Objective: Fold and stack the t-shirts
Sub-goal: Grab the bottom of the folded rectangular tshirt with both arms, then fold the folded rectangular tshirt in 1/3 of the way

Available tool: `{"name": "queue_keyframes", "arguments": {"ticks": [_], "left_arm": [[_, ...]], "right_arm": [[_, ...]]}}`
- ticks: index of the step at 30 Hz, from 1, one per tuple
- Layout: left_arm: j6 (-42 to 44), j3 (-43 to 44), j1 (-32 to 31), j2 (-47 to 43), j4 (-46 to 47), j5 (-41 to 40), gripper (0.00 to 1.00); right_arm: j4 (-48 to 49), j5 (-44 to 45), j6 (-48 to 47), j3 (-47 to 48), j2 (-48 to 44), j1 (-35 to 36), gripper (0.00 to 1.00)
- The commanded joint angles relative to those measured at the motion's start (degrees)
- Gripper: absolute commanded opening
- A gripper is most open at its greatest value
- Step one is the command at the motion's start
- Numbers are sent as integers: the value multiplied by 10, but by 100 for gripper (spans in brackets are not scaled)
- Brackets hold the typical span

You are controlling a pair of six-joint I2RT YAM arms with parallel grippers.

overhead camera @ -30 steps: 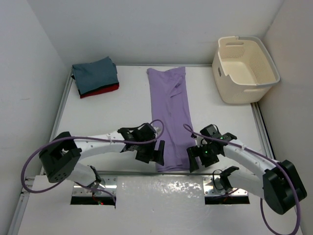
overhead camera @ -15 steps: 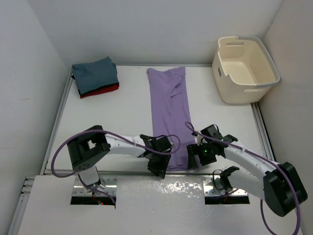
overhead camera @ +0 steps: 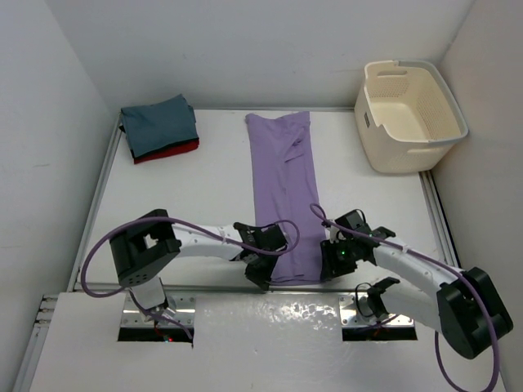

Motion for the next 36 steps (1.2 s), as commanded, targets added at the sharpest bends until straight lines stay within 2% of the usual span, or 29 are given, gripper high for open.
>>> {"name": "queue_keyframes", "arguments": {"ticks": [1,2,4,5,10,14,18,21,26,28,36], "left_arm": [[-6,19,13,-49,-8,-94,0],[-7,17,13,-60,-8,-98,0],[-10,9,15,-85,8,-104,0],[-9,5,17,-91,15,-103,0],[-4,7,44,-111,28,-127,0],[8,16,72,-115,43,-137,0],[31,43,134,-119,59,-141,0],[55,79,148,-117,71,-192,0],[76,121,183,-102,83,-220,0],[79,137,200,-94,94,-262,0],[115,222,259,-20,120,-255,0]], "right_arm": [[28,18,4,-5,10,-1,34],[29,18,3,-4,16,-1,30],[43,25,6,-4,17,-1,2],[50,26,8,-3,11,-1,0],[77,39,6,34,-10,-1,0],[86,114,12,82,-6,-2,0],[112,167,22,131,19,-1,0],[113,207,13,192,57,-9,0],[145,222,6,259,126,-30,0],[151,236,-6,288,146,-40,0],[185,222,-30,396,262,-68,0]]}}
